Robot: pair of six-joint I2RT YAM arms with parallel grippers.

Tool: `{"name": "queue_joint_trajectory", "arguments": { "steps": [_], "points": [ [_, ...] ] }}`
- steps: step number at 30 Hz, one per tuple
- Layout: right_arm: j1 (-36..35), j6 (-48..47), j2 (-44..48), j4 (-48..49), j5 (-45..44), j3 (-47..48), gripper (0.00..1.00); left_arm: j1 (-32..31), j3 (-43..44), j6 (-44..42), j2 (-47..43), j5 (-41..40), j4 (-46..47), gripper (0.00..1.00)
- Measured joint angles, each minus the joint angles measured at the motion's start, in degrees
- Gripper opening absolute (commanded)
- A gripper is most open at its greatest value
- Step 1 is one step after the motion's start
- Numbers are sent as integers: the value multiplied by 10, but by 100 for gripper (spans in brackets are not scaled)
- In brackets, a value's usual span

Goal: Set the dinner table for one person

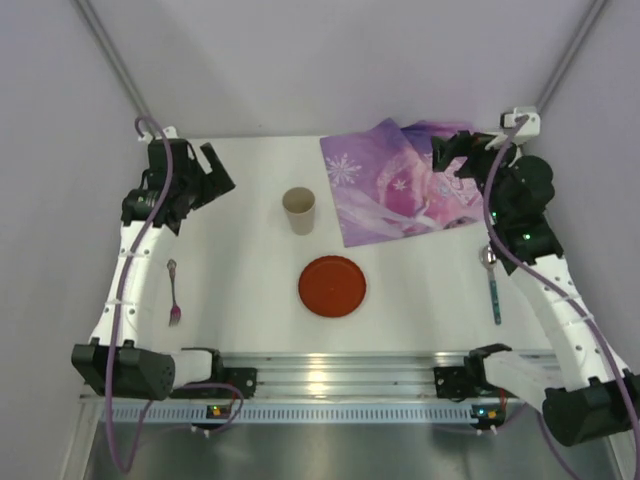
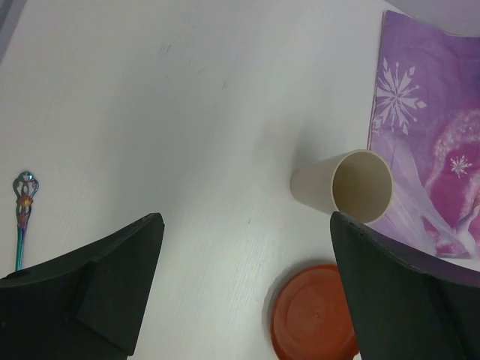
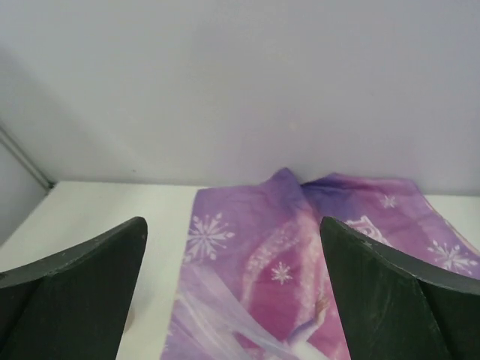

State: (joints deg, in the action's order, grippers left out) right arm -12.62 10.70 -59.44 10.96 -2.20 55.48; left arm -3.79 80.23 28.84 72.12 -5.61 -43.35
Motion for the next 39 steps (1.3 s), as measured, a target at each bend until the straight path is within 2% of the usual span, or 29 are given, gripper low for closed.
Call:
{"name": "queue_joint_trajectory", "arguments": {
  "steps": [3,5,8,11,14,17,22,24,26,30,35,37,39],
  "points": [
    [-10,11,13,-93,21,96,100,0,25,11,11,1,-18,98],
    [-8,63,44,-132,17,98,100,2,25,26,23,39,-7,98],
    [12,133,74,-172,65,56,100,3,17,60,58,106,18,98],
    [12,177,31,-236,97,54,100,-1,23,80,108,127,24,98],
    [12,196,-22,-303,98,56,100,-6,70,81,160,127,5,98],
    [12,207,-35,-365,94,56,100,-27,132,65,206,98,-11,96],
    [12,208,-30,-419,99,68,100,-138,204,24,264,23,-40,95],
    [12,207,-25,-436,98,69,100,-179,223,14,294,-1,-53,91],
    [12,203,-18,-453,97,69,100,-200,230,8,320,-13,-63,89],
    [12,191,8,-483,85,69,100,-201,230,2,359,-37,-86,87],
    [12,172,33,-520,65,69,100,-190,230,-6,361,-77,-104,84],
    [12,165,37,-529,59,69,100,-189,228,-10,360,-80,-103,73],
    [12,161,37,-531,56,69,100,-189,215,-15,358,-71,-94,67]
  ]
}}
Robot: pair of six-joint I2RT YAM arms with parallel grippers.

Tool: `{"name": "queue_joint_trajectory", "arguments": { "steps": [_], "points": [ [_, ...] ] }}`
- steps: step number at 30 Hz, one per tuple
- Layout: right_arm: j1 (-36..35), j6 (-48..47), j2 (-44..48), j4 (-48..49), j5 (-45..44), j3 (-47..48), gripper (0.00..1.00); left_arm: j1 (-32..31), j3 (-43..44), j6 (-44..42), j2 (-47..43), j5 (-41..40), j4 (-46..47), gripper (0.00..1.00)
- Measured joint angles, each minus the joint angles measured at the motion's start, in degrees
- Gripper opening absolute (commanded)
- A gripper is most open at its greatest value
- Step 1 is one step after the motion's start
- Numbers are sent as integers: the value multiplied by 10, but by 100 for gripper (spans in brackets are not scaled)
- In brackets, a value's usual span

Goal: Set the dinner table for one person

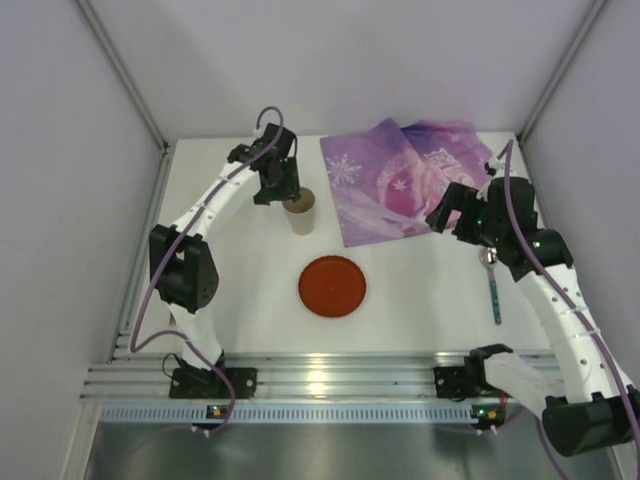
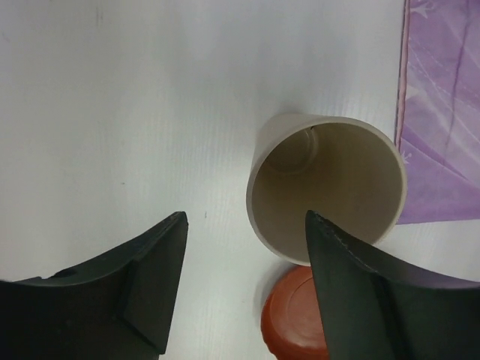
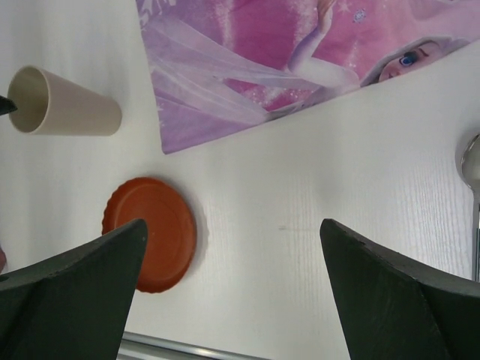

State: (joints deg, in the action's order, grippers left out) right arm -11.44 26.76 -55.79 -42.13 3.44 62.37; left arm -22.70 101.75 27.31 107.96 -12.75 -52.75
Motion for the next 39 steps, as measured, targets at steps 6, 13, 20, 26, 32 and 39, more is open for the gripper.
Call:
{"name": "queue_joint_trajectory", "arguments": {
  "steps": [6,13,20,26,32,39],
  "points": [
    [0,-11,-33,-10,-2,8,99,0,-12,9,34,38,11,40],
    [0,-22,-77,-14,1,41,98,14,-10,22,108,85,29,0],
    [-55,-37,-147,-11,-4,62,89,19,-6,23,106,81,25,0],
    [-179,-36,-419,-8,0,214,92,40,-16,25,31,71,-17,0],
    [-218,-43,-640,-45,-8,397,92,80,-31,32,-128,58,-47,0],
    [-229,-56,-752,-78,-33,529,89,72,-120,41,-296,58,-65,0]
  ]
}}
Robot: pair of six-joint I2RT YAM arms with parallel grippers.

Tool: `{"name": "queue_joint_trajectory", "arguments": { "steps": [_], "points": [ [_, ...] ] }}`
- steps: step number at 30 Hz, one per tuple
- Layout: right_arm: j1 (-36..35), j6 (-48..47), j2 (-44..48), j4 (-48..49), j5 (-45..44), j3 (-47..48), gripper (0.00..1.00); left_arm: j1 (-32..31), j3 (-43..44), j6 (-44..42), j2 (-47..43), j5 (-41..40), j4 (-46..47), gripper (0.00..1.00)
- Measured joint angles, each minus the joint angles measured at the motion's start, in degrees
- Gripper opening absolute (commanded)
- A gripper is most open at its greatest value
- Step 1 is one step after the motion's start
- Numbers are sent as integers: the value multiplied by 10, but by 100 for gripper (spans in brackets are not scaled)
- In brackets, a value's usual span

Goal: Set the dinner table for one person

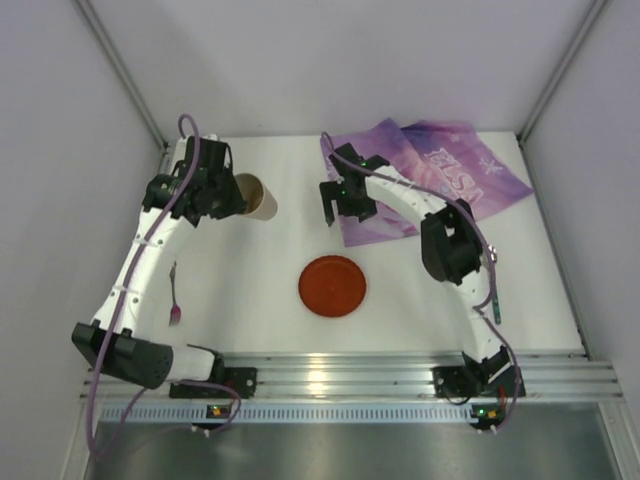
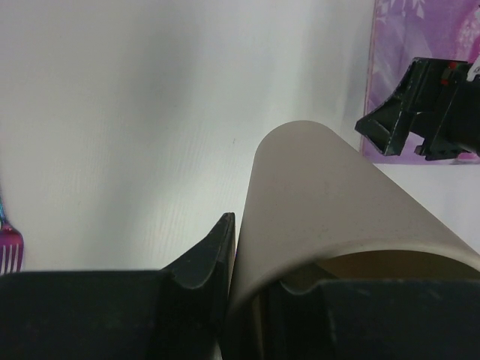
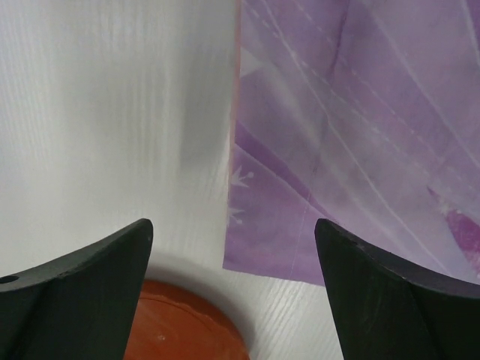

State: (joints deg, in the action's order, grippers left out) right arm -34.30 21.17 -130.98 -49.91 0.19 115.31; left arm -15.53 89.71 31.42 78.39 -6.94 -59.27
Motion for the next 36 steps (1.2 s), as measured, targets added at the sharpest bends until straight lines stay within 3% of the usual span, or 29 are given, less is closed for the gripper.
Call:
{"name": "queue_joint_trajectory", "arguments": {
  "steps": [8,16,20,27,28,30,31,36],
  "points": [
    [-36,11,-5,-21,-35,-15,87,0,-41,0,-28,-4,-23,0],
    [-80,19,-20,-26,-53,-31,65,0,-47,-1,-39,-4,-23,0],
    [-79,25,-19,-23,-55,-35,63,0,-47,-5,-49,-4,-24,0],
    [-73,30,-4,-4,-66,-66,39,0,-50,-14,-64,-4,-26,0],
    [-72,31,1,2,-67,-75,27,0,-50,-14,-65,-4,-28,0],
    [-68,32,9,15,-70,-92,18,0,-50,-14,-66,-4,-31,0],
    [-66,34,14,21,-69,-100,5,0,-50,-15,-66,-4,-33,0],
    [-56,43,25,33,-60,-118,0,0,-50,-16,-67,-4,-45,0]
  ]
}}
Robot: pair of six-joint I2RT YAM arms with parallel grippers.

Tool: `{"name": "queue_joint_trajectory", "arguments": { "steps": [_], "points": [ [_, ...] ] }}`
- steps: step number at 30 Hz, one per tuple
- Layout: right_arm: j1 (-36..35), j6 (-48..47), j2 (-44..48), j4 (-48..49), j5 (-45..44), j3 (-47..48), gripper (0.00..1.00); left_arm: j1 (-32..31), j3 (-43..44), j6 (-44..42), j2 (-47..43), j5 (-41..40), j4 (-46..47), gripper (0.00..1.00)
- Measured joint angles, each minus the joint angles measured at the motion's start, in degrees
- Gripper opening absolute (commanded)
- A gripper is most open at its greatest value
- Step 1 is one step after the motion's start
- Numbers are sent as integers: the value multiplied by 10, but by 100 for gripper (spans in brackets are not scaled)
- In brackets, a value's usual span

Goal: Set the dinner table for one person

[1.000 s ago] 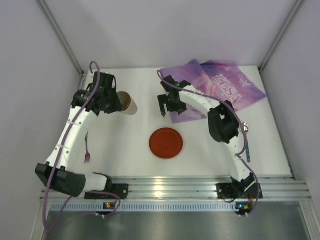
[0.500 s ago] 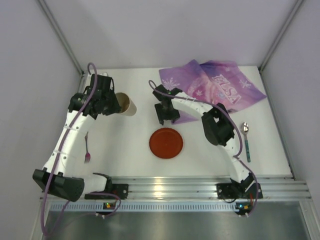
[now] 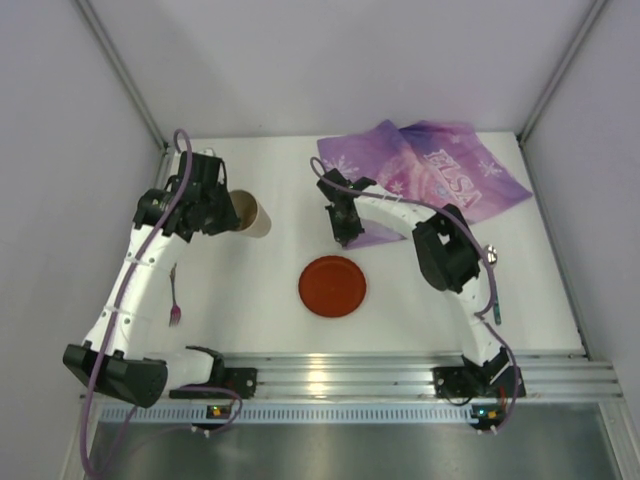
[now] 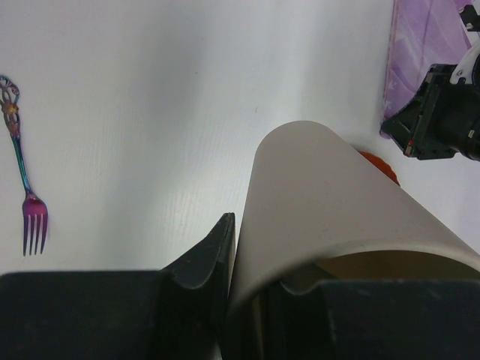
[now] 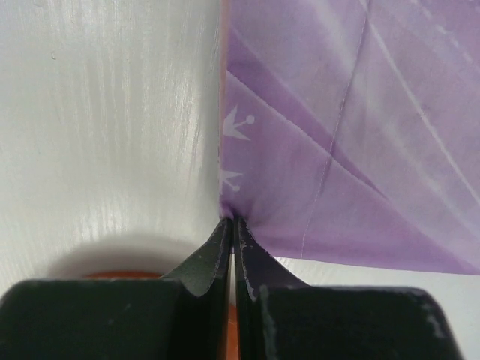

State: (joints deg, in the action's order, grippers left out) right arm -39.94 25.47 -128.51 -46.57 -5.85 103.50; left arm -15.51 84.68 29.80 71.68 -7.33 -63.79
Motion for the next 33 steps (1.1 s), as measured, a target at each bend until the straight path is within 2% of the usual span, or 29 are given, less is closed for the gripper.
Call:
{"name": "queue_joint_trajectory", "arguments": {
  "steps": [8,12,17,20,24,25,27,29,30,33],
  "points": [
    [-1,2,0,-2,13,6,0,0,1,0,-6,0,-10,0],
    [-13,23,-11,-22,61,38,0,0,8,0,-6,0,-10,0],
    [-60,99,-22,-19,150,127,0,0,20,1,-5,7,-11,0],
    [-91,161,-21,50,228,136,0,0,29,1,-6,6,-12,0],
    [-126,270,-30,199,339,103,0,0,39,0,-8,1,-16,0],
    [-132,295,-39,237,361,102,8,0,41,0,-9,-1,-21,0],
    [-139,332,-61,292,390,103,39,0,43,0,-11,-3,-30,0],
    [-139,354,-86,328,407,110,89,0,45,0,-15,-5,-37,0],
    [-137,362,-94,337,411,110,99,0,45,0,-17,-5,-40,0],
    [-116,377,-111,360,420,110,100,0,45,0,-26,-6,-47,0]
  ]
}}
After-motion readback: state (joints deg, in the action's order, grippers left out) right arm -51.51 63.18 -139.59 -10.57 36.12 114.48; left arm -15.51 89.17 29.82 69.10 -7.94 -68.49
